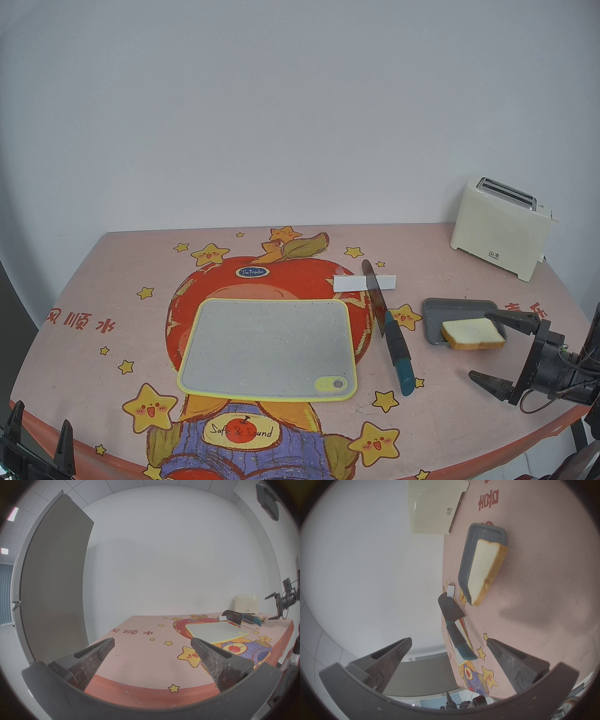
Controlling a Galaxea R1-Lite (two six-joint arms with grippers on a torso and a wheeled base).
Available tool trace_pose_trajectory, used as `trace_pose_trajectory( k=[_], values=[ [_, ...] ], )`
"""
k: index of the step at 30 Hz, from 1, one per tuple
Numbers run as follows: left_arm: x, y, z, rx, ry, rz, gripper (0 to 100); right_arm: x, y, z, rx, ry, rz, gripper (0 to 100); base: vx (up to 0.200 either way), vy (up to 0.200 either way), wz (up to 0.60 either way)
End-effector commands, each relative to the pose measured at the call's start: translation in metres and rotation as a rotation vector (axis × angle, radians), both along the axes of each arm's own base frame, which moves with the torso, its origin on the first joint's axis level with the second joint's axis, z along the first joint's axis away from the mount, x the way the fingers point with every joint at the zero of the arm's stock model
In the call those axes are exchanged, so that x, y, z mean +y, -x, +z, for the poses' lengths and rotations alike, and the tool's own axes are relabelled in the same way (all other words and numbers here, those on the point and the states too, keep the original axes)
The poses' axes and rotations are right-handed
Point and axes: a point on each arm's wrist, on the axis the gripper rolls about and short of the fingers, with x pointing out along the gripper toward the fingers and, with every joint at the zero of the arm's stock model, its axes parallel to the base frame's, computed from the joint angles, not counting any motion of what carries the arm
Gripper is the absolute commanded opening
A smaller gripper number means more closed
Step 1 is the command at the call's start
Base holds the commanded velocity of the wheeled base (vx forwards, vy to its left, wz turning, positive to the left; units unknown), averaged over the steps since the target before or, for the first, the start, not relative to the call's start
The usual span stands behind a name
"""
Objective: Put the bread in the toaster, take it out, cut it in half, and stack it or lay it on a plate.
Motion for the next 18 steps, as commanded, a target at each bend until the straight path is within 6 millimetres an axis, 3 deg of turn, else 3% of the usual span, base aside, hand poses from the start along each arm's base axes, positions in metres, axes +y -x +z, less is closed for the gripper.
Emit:
trace_pose_trajectory(
  k=[1,18],
  values=[
    [0.0,-0.001,-0.005,0.009,0.0,0.001,100,-0.002,-0.01,-0.02,0.089,0.02,-0.024,100,0.0,0.0,0.0],
    [0.0,-0.001,-0.005,0.009,0.0,-0.001,100,-0.012,-0.021,-0.024,0.081,0.018,-0.092,100,0.0,0.0,0.0]
  ],
)
